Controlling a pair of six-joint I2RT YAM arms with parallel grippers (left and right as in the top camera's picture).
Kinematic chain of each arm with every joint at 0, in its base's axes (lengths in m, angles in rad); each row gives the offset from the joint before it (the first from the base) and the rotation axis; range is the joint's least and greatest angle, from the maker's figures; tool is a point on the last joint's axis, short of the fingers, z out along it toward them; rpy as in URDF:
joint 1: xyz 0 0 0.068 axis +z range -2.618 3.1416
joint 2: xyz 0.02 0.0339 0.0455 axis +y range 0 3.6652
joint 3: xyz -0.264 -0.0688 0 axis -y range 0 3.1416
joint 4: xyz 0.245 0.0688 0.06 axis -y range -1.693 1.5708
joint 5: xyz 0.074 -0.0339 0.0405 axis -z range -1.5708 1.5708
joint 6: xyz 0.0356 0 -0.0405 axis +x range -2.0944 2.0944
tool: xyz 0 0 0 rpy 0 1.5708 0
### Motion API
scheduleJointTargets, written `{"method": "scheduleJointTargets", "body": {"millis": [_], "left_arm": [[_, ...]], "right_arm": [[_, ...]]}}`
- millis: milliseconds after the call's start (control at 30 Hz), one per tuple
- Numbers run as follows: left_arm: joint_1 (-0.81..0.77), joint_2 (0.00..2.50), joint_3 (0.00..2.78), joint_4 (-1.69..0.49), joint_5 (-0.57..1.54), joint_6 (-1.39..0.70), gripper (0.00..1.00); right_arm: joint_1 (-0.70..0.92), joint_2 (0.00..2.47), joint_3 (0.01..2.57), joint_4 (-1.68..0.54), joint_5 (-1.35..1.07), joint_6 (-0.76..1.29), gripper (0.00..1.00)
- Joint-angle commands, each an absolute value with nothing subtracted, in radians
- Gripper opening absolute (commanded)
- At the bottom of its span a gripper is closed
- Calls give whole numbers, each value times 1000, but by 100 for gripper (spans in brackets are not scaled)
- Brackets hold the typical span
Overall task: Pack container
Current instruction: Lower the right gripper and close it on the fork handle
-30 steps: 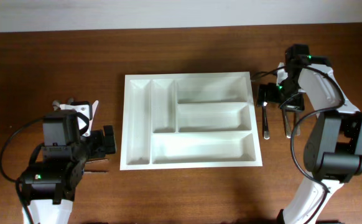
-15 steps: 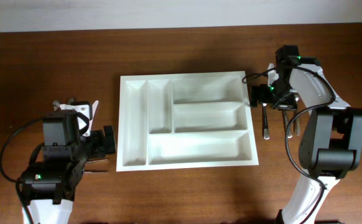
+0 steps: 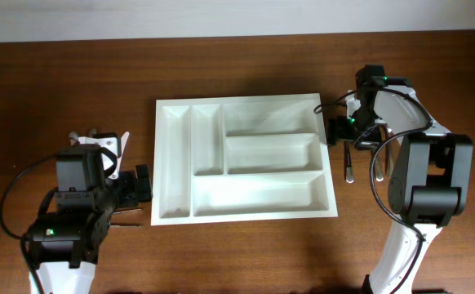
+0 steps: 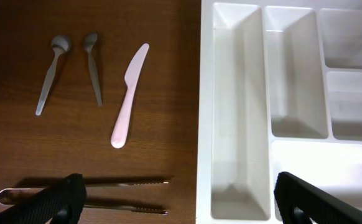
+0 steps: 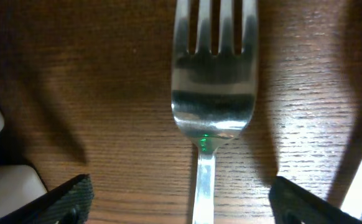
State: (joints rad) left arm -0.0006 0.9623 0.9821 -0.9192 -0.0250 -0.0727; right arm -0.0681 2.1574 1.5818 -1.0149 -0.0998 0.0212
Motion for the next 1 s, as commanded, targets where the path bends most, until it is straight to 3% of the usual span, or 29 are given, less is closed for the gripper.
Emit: {"method": "scheduleJointTargets", "body": {"millis": [0,33,67,167,500,733,967], "left_arm": [[-6,961,1006,-918,-14,-82,99],[-6,961,1006,-918,-14,-82,99],[-6,961,1006,-918,-14,-82,99],[-6,961,1006,-918,-14,-83,99],[-6,961,1006,-918,-14,-83,99],[-6,961,1006,-918,-14,-83,99],[-6,961,1006,-918,-14,-83,99]], "right_arm": [[-59,2165,1586,-1011,-112,19,78],[-59,2165,1586,-1009,-112,19,66],[-59,2165,1586,-1009,-112,19,62],[-59,2165,1586,-1009,-112,19,58],[-59,2165,1586,-1013,-94,19,31],[-59,2165,1586,-1013,-93,19,22],[-59,2165,1586,-1016,0,68,24]]}}
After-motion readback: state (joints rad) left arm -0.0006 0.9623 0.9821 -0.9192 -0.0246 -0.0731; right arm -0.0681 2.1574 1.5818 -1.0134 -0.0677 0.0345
